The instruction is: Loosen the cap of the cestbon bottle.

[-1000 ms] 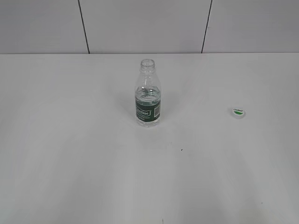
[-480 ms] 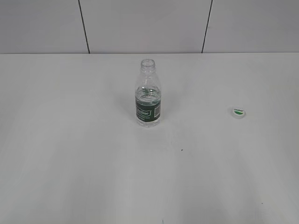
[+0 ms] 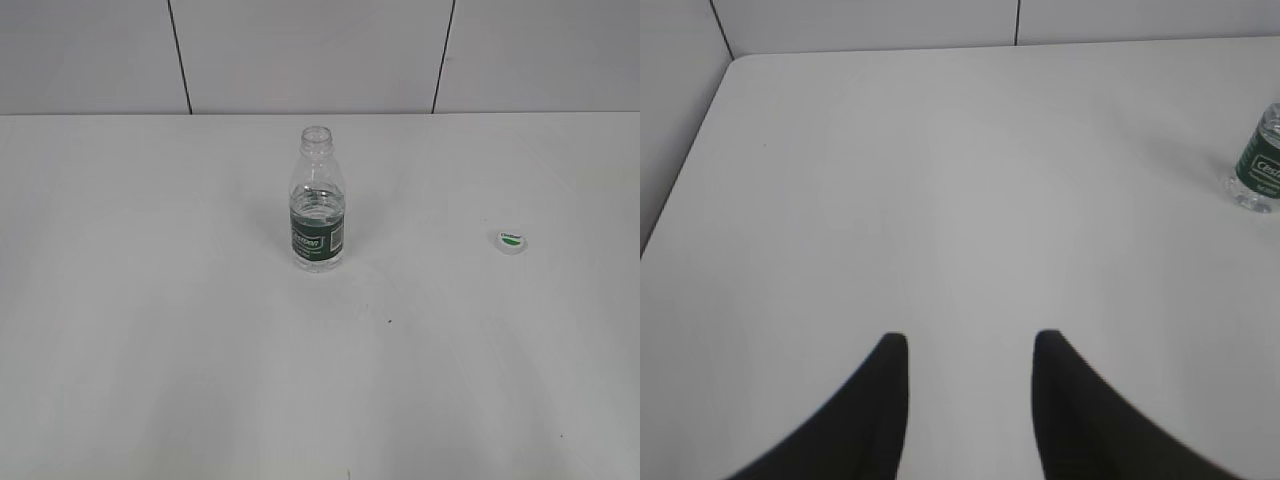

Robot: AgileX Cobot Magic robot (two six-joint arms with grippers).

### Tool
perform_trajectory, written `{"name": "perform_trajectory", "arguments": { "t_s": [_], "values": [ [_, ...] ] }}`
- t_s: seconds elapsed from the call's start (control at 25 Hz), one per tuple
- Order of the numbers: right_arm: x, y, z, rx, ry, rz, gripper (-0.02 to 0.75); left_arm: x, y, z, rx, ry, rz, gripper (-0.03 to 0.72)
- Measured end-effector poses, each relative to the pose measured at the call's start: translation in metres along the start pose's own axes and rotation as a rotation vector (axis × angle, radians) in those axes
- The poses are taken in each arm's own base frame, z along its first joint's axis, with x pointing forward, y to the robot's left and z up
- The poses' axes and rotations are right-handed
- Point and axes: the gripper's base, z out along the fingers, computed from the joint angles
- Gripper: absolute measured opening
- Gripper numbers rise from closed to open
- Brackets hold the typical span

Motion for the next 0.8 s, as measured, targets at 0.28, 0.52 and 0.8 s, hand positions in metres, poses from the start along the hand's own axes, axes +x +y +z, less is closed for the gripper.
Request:
{"name": "perform_trajectory", "arguments": {
  "t_s": [0.28, 0.52, 0.8],
  "values": [
    [0.0, 0.0, 0.0, 0.0, 0.0, 0.0, 0.521, 0.0, 0.0, 0.0, 0.0, 0.0, 0.0, 0.244],
    [0.0, 0.0, 0.0, 0.0, 0.0, 0.0, 0.521, 0.0, 0.0003, 0.0, -0.004, 0.0, 0.004, 0.244],
    [0.0, 0.0, 0.0, 0.0, 0.0, 0.0, 0.521, -0.0001, 0.0005, 0.0, -0.006, -0.001, 0.005, 0.244]
  ]
}}
